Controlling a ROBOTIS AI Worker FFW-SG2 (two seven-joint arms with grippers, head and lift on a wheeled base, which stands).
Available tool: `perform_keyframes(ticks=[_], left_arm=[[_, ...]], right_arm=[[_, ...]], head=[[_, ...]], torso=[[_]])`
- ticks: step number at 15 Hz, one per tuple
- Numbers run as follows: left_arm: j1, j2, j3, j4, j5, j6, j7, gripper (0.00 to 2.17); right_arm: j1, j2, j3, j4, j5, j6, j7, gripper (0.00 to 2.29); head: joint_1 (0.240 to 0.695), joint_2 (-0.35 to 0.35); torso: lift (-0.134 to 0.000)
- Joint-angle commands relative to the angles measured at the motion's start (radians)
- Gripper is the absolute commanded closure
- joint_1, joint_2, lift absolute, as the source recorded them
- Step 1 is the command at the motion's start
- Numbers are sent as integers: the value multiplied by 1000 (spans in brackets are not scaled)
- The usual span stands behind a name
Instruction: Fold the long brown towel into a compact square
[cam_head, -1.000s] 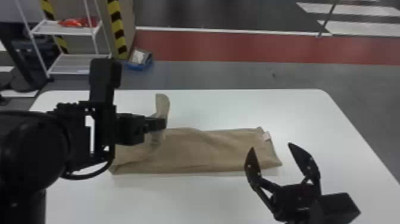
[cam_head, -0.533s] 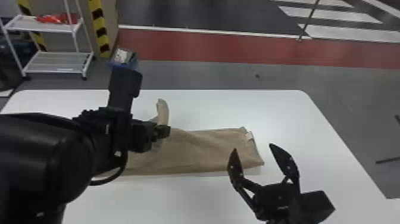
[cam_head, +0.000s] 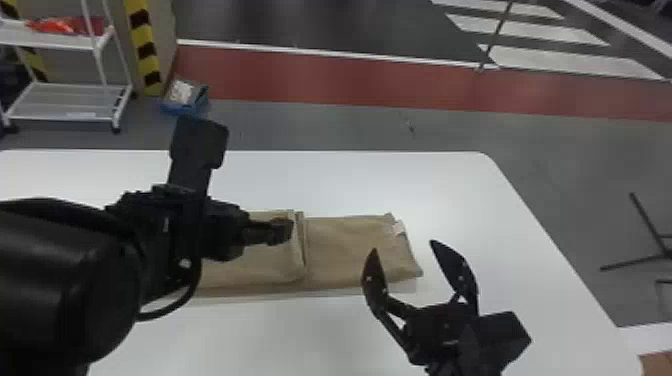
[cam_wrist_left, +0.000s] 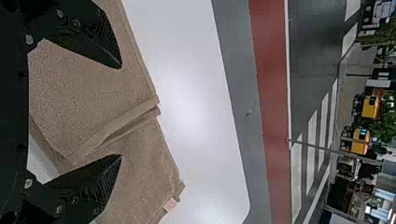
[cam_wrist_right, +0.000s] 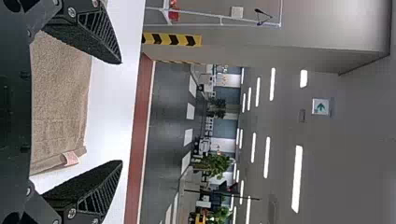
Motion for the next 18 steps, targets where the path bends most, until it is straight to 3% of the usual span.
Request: perform_keyframes(ticks=[1, 4, 6, 8, 10, 14, 18], left_arm=[[53, 8, 83, 5, 5, -140, -10, 39], [137, 60, 220, 110, 46, -566, -45, 49], [179, 67, 293, 199, 69, -833, -38, 66], [217, 80, 328, 234, 87, -971, -15, 66], [256, 89, 370, 239, 120, -1011, -15, 73], [266, 95, 379, 277, 120, -1011, -30, 76], [266, 94, 367, 283, 112, -1011, -48, 83]], right_arm=[[-23, 6, 7, -3, 2, 67, 4, 127], [-73, 6, 24, -2, 19, 165, 27, 124], [-111, 6, 46, 8, 16, 230, 47, 127], [-152, 6, 55, 8, -6, 291, 88, 127], [-206, 6, 69, 9, -13, 408, 127, 127], [-352, 6, 64, 103, -114, 629, 253, 127], [-458, 6, 52, 231, -194, 656, 317, 127]], head=[[695, -187], [695, -137], [695, -49], [695, 11], [695, 81], [695, 149], [695, 176]], torso=[[-125], [-125], [-125], [-125], [-125], [-125], [-125]])
